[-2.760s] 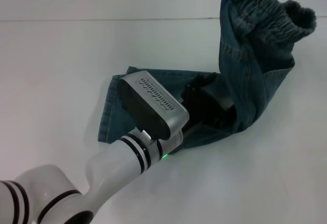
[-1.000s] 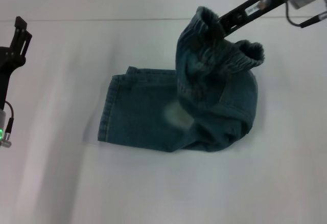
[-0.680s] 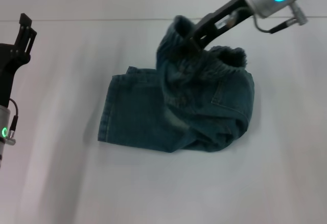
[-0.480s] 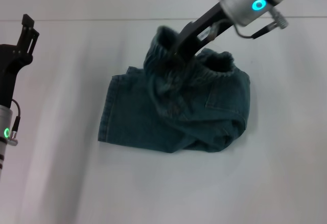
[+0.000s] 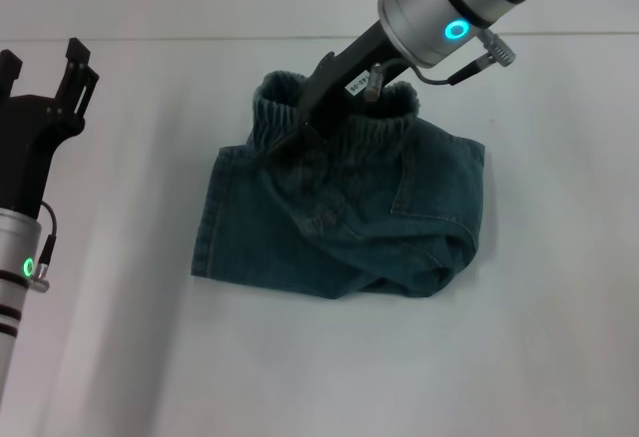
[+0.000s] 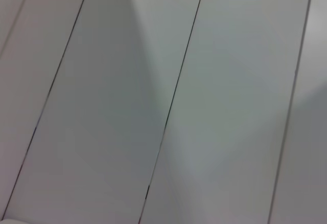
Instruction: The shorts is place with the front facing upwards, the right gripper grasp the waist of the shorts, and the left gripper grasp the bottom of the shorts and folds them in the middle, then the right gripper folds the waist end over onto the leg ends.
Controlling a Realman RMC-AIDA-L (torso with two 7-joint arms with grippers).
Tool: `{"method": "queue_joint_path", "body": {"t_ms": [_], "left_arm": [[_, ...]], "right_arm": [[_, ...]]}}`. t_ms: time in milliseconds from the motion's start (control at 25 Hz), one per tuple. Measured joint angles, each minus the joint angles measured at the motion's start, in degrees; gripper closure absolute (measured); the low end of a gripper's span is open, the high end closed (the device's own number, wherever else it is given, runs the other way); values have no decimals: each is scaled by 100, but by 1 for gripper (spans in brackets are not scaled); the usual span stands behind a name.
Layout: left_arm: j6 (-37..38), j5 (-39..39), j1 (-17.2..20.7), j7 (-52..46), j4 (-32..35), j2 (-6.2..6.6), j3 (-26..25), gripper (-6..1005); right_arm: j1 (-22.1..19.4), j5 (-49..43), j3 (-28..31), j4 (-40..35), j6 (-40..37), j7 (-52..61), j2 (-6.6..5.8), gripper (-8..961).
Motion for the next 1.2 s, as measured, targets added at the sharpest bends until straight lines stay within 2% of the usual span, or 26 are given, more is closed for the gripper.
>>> {"method": "queue_joint_path", "body": {"t_ms": [200,360,640,800,920,1080,1200], "left_arm": [[-6,0,23,3,-2,0,63,142],[-7,0,29,3,14,1,64,142],[-13,1,36,3,46,8,39,143],[-14,-2,57,3,104,18,40,142],[-13,1,93,3,117,18,54,142],[35,2,168,-25,118,11,55,141],[39,-2,201,-41,118,13,38,142]], "right_arm": [[3,-11,-306,-1,126,-143,53,444],[44,-17,-691,-93,131,-146,55,249],[-169,57,-530,-389,184,-292,90,22],[-663,458,-8,-717,169,-508,80,23],[-1225,1124,469,-852,88,-744,-46,23],[-2182,2340,1153,-889,-134,-1359,-239,23],[-2893,3181,1541,-881,-120,-2050,-304,23]]}}
